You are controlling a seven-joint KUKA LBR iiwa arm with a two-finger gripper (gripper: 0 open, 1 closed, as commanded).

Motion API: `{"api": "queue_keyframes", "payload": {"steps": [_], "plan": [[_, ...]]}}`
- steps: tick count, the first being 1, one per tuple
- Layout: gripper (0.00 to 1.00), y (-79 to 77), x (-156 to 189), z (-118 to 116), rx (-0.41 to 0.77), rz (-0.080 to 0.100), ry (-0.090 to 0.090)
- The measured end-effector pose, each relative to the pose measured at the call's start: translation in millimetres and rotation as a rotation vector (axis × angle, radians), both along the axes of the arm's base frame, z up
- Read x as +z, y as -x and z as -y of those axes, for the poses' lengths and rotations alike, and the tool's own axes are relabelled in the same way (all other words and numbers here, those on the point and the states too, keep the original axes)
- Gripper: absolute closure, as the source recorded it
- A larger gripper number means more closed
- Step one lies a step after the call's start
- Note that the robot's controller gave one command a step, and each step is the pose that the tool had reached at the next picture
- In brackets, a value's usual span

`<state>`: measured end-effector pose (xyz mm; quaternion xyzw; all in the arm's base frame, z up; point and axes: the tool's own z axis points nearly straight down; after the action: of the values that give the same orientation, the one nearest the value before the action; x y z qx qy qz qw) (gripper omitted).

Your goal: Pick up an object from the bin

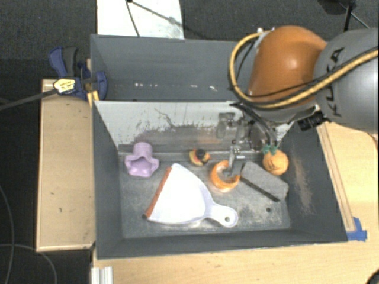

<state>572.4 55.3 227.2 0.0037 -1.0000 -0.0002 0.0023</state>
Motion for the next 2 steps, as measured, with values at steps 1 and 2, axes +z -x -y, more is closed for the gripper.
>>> {"api": "queue_keyframes", "payload": {"steps": [1,2], "plan": [[0.0,-1.4,5,0,-0.002,0.008,-0.001],[0.0,4.2,-28,31,0.075,0.014,-0.002]]}}
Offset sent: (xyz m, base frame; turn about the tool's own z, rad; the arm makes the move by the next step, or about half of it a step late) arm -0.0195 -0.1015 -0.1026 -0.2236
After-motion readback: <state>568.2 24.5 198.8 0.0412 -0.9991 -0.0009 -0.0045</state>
